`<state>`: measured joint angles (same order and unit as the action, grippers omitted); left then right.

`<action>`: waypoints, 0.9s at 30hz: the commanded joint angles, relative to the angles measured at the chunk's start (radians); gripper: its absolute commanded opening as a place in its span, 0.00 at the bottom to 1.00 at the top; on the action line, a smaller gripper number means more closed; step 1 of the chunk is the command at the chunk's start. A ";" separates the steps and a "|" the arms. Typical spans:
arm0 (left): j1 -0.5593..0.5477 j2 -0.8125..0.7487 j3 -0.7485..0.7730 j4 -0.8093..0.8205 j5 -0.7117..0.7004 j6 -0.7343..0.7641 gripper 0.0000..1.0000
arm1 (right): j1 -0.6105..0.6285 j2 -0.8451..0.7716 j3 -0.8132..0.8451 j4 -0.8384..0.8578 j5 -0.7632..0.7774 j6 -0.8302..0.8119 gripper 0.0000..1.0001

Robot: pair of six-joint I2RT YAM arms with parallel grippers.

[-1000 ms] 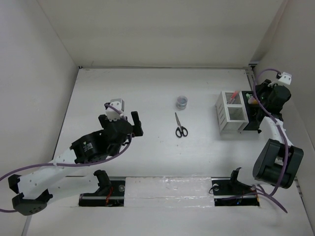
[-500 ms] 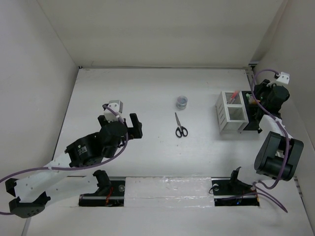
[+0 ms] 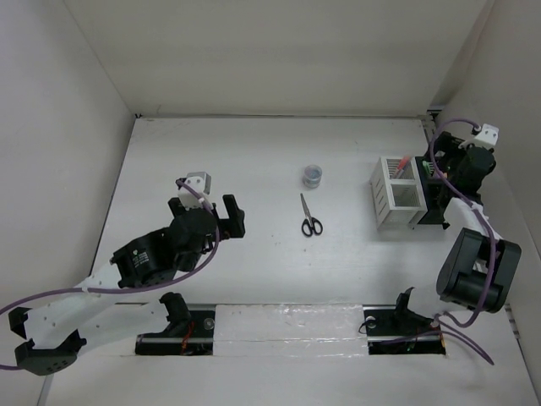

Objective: Sort the stationery into containers
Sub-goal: Place the stationery in the storage box, then pick up the scissors from the center of the board.

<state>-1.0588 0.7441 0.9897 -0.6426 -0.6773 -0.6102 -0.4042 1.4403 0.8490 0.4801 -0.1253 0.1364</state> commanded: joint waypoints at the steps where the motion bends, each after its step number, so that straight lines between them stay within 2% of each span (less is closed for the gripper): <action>1: 0.000 0.008 -0.003 0.015 -0.021 0.000 1.00 | 0.044 -0.099 0.011 0.036 0.016 0.008 1.00; 5: 0.000 0.044 -0.003 0.006 -0.051 -0.020 1.00 | 0.152 -0.216 0.051 -0.078 0.080 -0.001 1.00; 9: 0.000 0.122 0.043 -0.040 -0.074 -0.080 1.00 | 0.361 -0.302 0.137 -0.279 0.217 -0.035 1.00; 12: 0.011 0.181 0.101 -0.058 -0.054 -0.137 1.00 | 0.467 -0.379 0.148 -0.386 0.278 -0.003 1.00; 15: 0.043 0.202 0.124 -0.031 -0.019 -0.174 1.00 | 0.525 -0.443 0.148 -0.502 0.291 0.022 1.00; 19: 0.043 0.254 0.124 0.037 0.002 -0.198 1.00 | 0.629 -0.477 0.128 -0.622 0.231 0.031 1.00; 22: 0.043 0.359 0.162 0.064 0.042 -0.207 1.00 | 0.682 -0.537 0.116 -0.670 0.259 0.040 1.00; 27: 0.055 0.585 0.236 0.106 0.107 -0.232 1.00 | 0.826 -0.630 0.143 -0.810 0.441 0.086 1.00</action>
<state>-1.0172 1.2358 1.1744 -0.5774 -0.6189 -0.8043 0.3679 0.8665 0.9535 -0.2409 0.1867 0.1822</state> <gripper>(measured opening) 0.997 0.995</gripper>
